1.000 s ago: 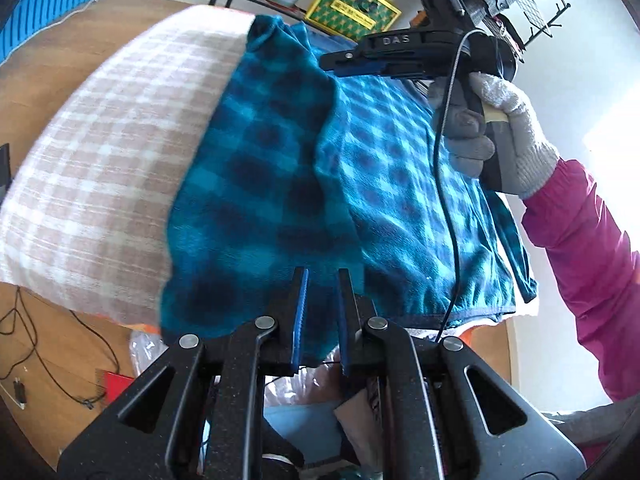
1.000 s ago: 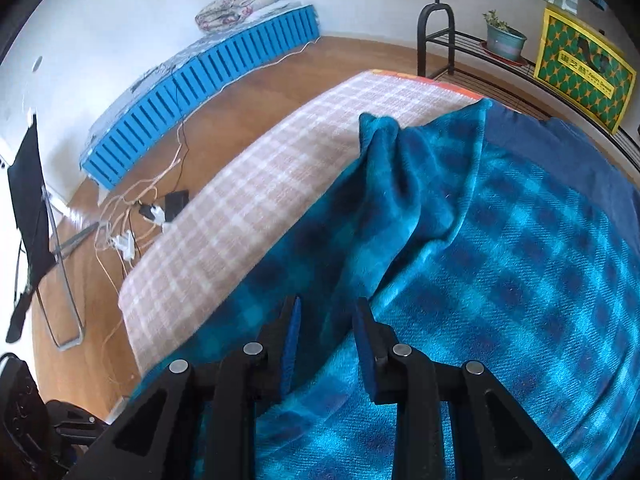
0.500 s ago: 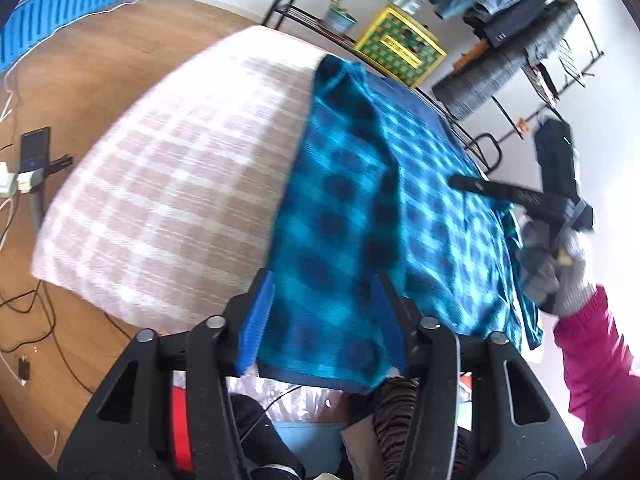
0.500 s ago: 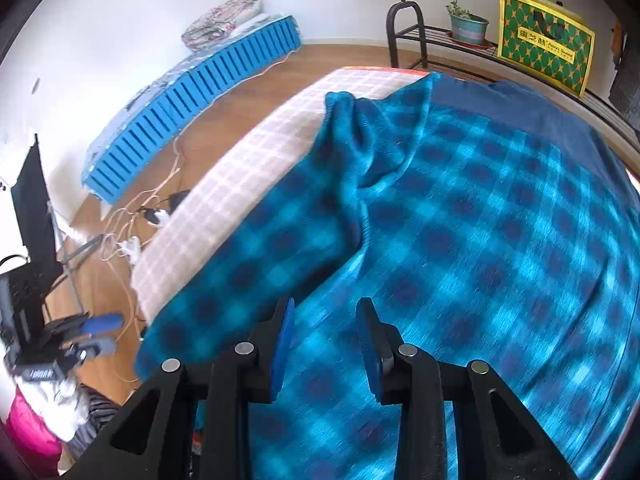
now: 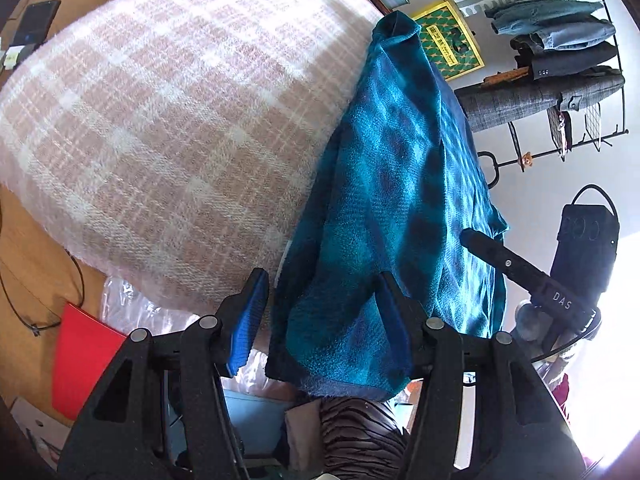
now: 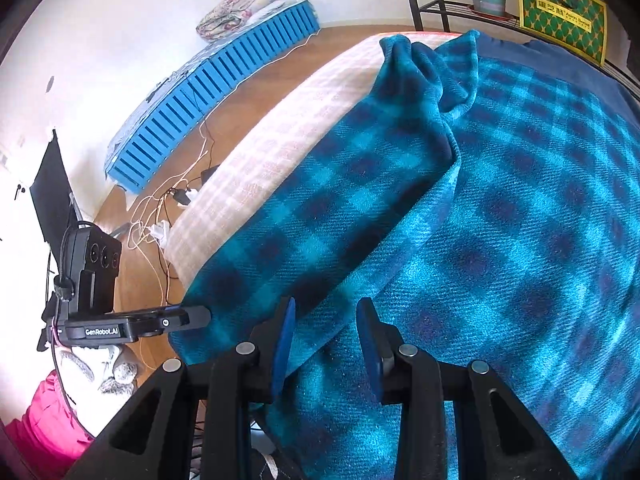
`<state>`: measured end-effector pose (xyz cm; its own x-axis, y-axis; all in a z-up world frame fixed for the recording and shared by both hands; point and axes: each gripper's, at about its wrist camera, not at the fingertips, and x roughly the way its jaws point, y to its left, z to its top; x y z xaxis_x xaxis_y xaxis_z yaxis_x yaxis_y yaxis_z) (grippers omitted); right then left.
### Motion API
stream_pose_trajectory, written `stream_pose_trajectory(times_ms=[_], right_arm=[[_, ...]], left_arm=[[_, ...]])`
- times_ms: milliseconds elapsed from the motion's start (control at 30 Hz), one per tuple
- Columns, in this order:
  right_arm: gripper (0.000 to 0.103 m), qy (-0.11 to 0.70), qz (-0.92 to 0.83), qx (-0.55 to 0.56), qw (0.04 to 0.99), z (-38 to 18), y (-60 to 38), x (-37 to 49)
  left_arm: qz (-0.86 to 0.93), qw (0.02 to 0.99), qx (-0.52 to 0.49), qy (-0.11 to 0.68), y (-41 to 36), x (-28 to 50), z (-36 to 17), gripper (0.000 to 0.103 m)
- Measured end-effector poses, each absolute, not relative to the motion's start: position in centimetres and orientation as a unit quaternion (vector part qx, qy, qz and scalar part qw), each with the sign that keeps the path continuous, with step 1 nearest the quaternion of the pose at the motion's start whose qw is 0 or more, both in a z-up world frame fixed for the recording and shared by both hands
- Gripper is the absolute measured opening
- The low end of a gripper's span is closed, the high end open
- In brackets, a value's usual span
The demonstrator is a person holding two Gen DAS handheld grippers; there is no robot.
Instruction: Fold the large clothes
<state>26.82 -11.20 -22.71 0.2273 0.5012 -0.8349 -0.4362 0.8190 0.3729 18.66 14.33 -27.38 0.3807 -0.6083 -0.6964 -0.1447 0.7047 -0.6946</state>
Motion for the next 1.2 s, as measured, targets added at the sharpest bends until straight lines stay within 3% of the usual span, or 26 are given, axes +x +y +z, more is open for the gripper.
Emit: stream_pose_trajectory(times_ms=[33,67,100,267,333,367,400,633,700,833,967,1033,1100,1167,1200], right_arm=[[0.034,0.548,0.299,0.033,0.780,-23.2,-10.8,27.0],[0.034,0.554,0.298,0.035,0.776,-23.8,-10.5,27.1],[0.034,0.564,0.295,0.034,0.771,-24.5,-10.2,27.3],[0.035,0.580,0.291,0.047,0.759,-24.2,-10.7,28.5],[0.047,0.568,0.282,0.051,0.771,-22.6,-11.1,29.5],[0.058,0.563,0.274,0.049,0.778,-21.8,-11.2,30.2],[0.060,0.558,0.267,0.047,0.784,-21.0,-11.1,31.0],[0.062,0.562,0.240,0.036,0.791,-18.6,-7.2,37.8],[0.067,0.572,0.231,0.012,0.787,-19.0,-5.3,39.5],[0.066,0.593,0.199,-0.042,0.779,-21.6,-1.9,41.8],[0.058,0.613,0.170,-0.095,0.766,-24.9,-0.1,42.4],[0.044,0.618,0.160,-0.100,0.764,-25.9,-0.1,42.6],[0.020,0.615,0.156,-0.103,0.766,-26.3,-0.6,42.9],[0.008,0.608,0.164,-0.087,0.772,-26.0,-1.7,42.8],[0.007,0.606,0.173,-0.064,0.774,-25.7,-2.5,42.9]], left_arm=[[-0.157,0.754,-0.345,0.537,14.0,18.8,-27.4,0.047],[-0.163,0.755,-0.334,0.541,13.6,19.0,-27.4,0.021],[-0.169,0.756,-0.327,0.541,13.3,18.9,-27.2,0.013],[-0.198,0.798,-0.292,0.489,11.8,17.8,-23.7,0.009],[-0.207,0.811,-0.275,0.473,10.9,17.4,-22.4,0.009],[-0.213,0.816,-0.265,0.467,10.4,17.2,-21.9,0.009],[-0.219,0.820,-0.256,0.463,9.6,17.2,-21.4,0.009],[-0.259,0.835,-0.195,0.446,5.4,16.6,-19.6,0.008],[-0.266,0.832,-0.195,0.447,4.9,16.7,-19.9,0.008],[-0.272,0.829,-0.195,0.448,4.5,16.9,-19.9,0.008],[-0.272,0.828,-0.189,0.452,4.6,16.8,-20.3,0.008],[-0.269,0.829,-0.185,0.454,4.5,16.9,-20.5,0.008],[-0.267,0.829,-0.184,0.456,4.2,16.9,-20.5,0.008],[-0.265,0.832,-0.177,0.454,3.8,16.8,-20.1,0.008],[-0.265,0.834,-0.172,0.453,3.5,16.7,-19.9,0.008]])
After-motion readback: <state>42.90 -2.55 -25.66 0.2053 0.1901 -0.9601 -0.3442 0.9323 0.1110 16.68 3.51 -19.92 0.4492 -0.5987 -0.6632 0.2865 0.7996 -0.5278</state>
